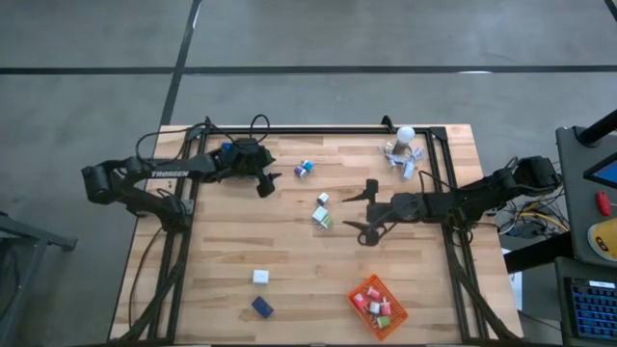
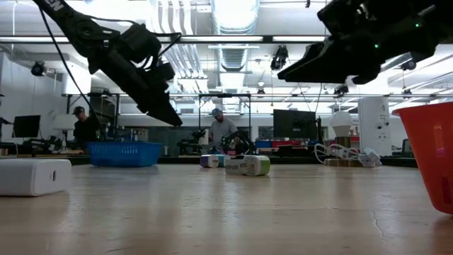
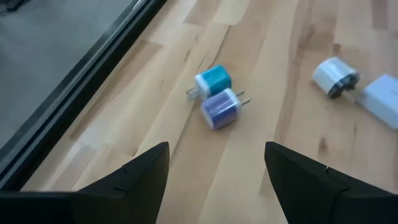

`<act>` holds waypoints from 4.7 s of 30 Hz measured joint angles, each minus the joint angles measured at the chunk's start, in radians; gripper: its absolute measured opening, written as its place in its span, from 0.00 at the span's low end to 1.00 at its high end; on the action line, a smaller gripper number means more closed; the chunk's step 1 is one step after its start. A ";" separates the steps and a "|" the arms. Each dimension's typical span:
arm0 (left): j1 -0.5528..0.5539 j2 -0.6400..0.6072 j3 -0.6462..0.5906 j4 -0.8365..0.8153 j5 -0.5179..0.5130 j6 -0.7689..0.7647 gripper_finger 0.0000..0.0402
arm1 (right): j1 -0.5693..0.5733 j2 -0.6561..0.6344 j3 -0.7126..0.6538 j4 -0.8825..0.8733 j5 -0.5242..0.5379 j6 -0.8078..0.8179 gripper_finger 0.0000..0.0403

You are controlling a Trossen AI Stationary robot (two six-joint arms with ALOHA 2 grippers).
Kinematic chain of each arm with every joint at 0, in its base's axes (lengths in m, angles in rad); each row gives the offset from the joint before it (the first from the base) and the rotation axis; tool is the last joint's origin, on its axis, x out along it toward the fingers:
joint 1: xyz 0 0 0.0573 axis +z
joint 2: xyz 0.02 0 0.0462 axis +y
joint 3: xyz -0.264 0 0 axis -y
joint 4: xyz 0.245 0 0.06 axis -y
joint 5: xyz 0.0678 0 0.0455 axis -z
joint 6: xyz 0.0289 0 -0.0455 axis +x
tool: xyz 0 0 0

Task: Pick & Place Office items
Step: Put the green charger adapter into the orange bin

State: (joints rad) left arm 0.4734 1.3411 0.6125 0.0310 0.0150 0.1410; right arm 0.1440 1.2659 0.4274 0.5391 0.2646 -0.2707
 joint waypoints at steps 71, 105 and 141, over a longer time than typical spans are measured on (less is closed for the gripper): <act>-0.131 0.010 -0.113 0.344 0.012 -0.072 0.65 | -0.073 0.525 0.573 -0.734 -0.089 0.666 0.71; -0.130 0.009 -0.117 0.354 0.011 -0.074 0.65 | -0.079 0.610 0.599 -0.717 -0.105 0.655 0.47; -0.130 0.008 -0.124 0.355 0.010 -0.074 0.65 | 0.060 0.608 0.599 -0.552 0.006 0.473 0.47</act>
State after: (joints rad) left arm 0.3435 1.3495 0.4886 0.3859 0.0254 0.0668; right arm 0.2040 1.8736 1.0267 -0.0124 0.2709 0.2023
